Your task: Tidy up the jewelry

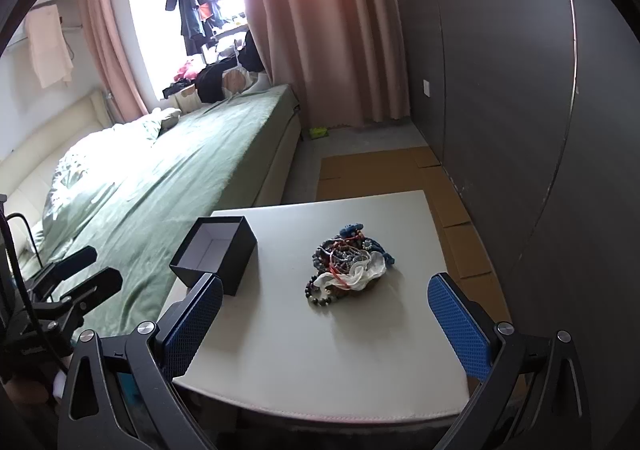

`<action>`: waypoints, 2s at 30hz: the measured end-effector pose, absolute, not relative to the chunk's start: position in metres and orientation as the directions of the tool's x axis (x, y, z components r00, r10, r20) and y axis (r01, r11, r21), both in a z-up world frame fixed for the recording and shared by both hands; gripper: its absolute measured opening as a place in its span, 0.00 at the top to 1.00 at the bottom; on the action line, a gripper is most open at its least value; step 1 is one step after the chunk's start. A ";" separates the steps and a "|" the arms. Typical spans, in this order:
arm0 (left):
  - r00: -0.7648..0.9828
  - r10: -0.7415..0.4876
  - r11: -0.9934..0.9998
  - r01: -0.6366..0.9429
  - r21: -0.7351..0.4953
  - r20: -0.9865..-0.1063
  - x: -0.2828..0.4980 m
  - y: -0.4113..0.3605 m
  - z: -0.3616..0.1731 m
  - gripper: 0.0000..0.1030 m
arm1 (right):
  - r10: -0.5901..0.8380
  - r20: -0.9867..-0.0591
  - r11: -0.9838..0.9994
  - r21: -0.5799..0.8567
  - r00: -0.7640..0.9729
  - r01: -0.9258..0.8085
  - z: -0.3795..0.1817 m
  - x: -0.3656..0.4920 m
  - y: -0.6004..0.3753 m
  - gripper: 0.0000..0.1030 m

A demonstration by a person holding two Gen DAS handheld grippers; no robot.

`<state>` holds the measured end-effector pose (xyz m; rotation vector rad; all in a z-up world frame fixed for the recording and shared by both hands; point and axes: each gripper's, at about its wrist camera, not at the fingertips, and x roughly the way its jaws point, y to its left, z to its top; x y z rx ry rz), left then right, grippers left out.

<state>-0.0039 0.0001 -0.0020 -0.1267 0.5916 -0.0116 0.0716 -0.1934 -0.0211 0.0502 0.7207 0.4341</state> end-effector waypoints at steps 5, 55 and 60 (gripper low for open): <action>0.829 -0.056 0.992 -0.018 -0.127 -0.557 0.005 -0.002 -0.003 0.02 | 0.403 -0.622 0.911 0.207 0.671 -0.356 -0.018 0.076 -0.197 0.00; 0.562 -0.240 0.970 0.177 -0.168 -0.792 0.175 -0.105 -0.099 0.69 | 0.425 -0.757 0.830 0.545 0.496 0.122 -0.107 0.178 -0.280 0.20; 0.552 -0.275 0.959 0.217 -0.183 -0.787 0.174 -0.121 -0.105 0.69 | 0.437 -0.746 0.816 0.564 0.503 0.128 -0.106 0.180 -0.286 0.20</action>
